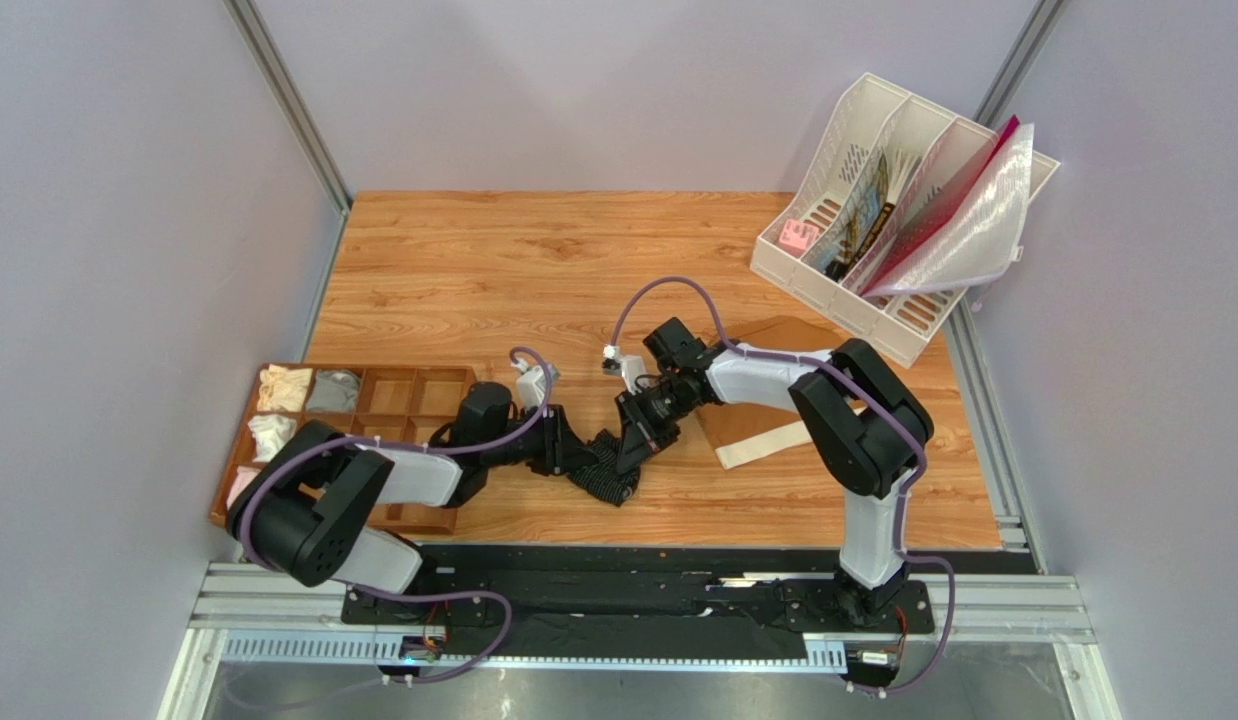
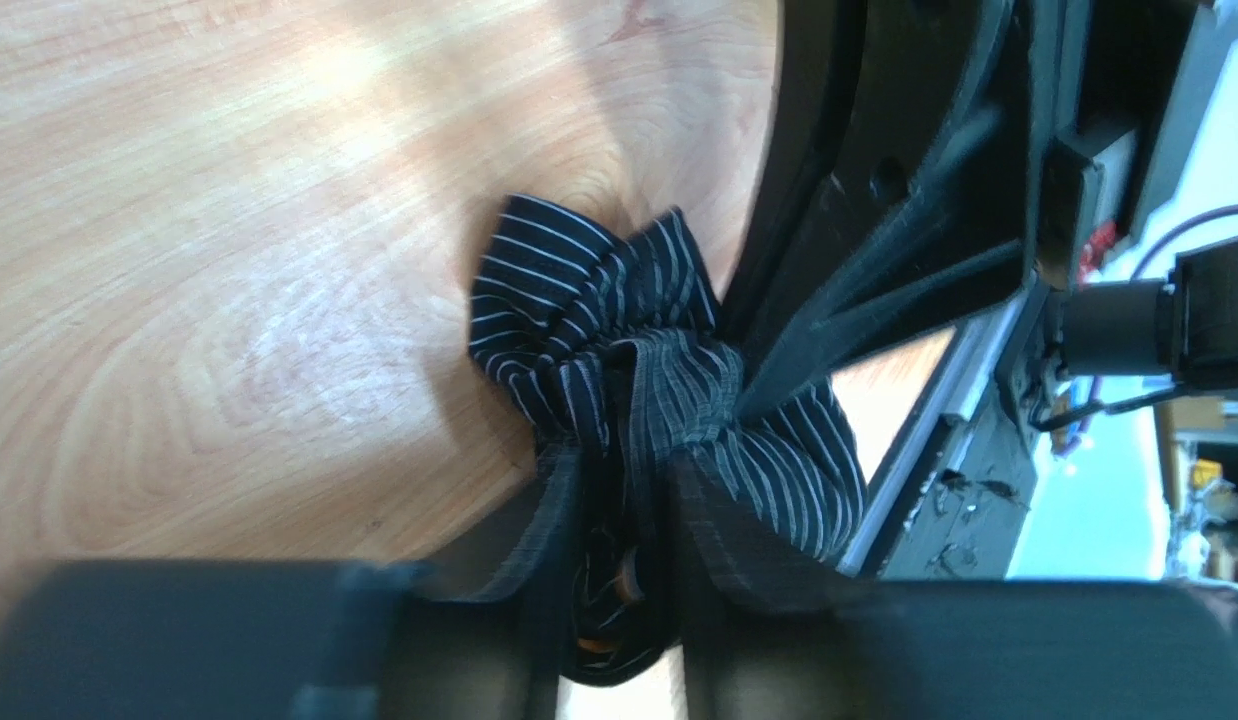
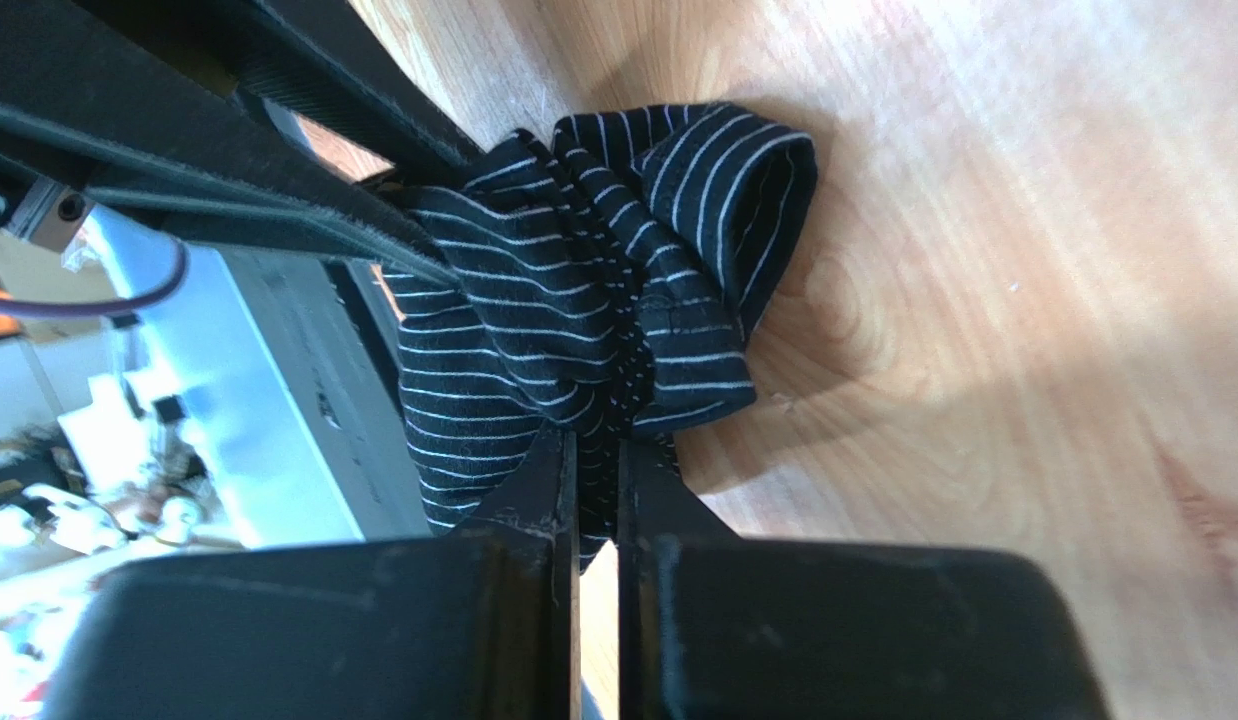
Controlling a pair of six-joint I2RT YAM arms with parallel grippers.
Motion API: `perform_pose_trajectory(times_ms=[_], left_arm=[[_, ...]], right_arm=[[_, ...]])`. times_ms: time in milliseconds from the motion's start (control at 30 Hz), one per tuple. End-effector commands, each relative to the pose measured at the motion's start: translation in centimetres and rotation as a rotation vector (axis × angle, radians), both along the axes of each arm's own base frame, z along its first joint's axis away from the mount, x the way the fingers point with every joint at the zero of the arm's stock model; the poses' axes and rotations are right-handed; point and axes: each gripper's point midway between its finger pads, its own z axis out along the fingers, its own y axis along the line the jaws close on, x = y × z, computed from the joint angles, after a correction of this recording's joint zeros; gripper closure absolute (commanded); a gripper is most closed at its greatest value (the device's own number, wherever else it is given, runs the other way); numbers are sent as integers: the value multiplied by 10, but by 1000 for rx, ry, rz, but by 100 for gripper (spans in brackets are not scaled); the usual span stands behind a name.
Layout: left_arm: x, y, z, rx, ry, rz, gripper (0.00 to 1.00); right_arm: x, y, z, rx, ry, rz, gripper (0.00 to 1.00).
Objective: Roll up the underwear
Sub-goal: Roll the underwear to the center of the board.
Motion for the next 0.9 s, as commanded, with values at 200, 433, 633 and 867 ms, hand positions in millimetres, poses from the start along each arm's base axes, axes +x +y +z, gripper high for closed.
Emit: perform_pose_trajectory(times_ms=[200,433,633,867], left_arm=[[42,25,67,138,-112,209,23],[22,35,73,71,-70,273,22],[9,30,66,-87,-27,307,22],[1,25,47,-134,30,333,22]], right_arm=[[7,-22,-5,-133,-75,-346,100],[12,-25,11,-36,-69,-610,100],[16,-23,28,71,-63,-766,100],[20,-16,29,126,-46,-878,100]])
